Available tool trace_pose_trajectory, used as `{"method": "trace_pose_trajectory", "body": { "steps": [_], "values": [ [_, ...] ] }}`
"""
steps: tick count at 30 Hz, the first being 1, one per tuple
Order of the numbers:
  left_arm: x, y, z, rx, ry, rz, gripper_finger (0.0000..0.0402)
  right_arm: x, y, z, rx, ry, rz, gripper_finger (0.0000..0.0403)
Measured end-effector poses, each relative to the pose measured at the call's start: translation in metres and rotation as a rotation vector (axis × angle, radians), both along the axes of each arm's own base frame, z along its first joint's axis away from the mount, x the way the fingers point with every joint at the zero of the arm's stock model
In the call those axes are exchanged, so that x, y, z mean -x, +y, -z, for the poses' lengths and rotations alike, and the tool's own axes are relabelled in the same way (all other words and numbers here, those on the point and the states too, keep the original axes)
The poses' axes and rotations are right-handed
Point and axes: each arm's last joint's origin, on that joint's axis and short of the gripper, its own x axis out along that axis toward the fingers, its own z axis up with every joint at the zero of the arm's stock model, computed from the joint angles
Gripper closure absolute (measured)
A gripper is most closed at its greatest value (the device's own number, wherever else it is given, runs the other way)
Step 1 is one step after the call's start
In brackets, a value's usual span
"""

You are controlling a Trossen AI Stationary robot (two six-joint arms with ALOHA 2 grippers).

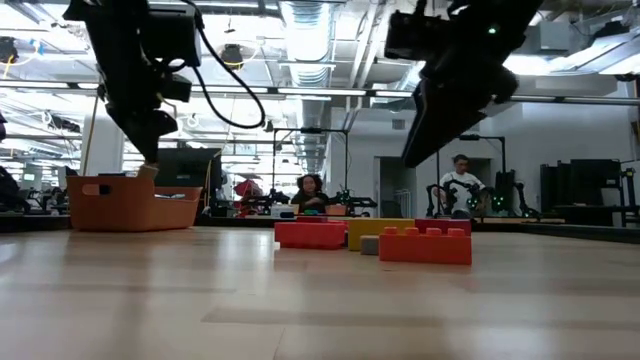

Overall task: Sort blocks by size
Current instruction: Put the large brown wooden block into the orange bin, then put the large red wooden block into the orange bin

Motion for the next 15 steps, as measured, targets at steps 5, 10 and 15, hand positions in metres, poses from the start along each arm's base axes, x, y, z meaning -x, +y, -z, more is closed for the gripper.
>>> {"method": "trace_pose_trajectory", "body": {
  "steps": [5, 10, 15],
  "values": [
    [-0.006, -0.002, -0.002, -0.012, -0.024, 0.054, 0.0186, 0.001, 0.003, 0.001, -0.050, 0.004, 0.006, 0.0165],
    [-0.026, -0.015, -0.005, 0.048, -0.125, 0.250, 0.0181, 0.007, 0.004, 0.011, -0.117, 0.108, -0.034, 0.0165],
    [-0.039, -0.033, -0.010, 0.028, -0.170, 0.433, 0.0181, 0.015, 0.003, 0.018, -0.103, 0.218, -0.162, 0.0165]
  ]
}}
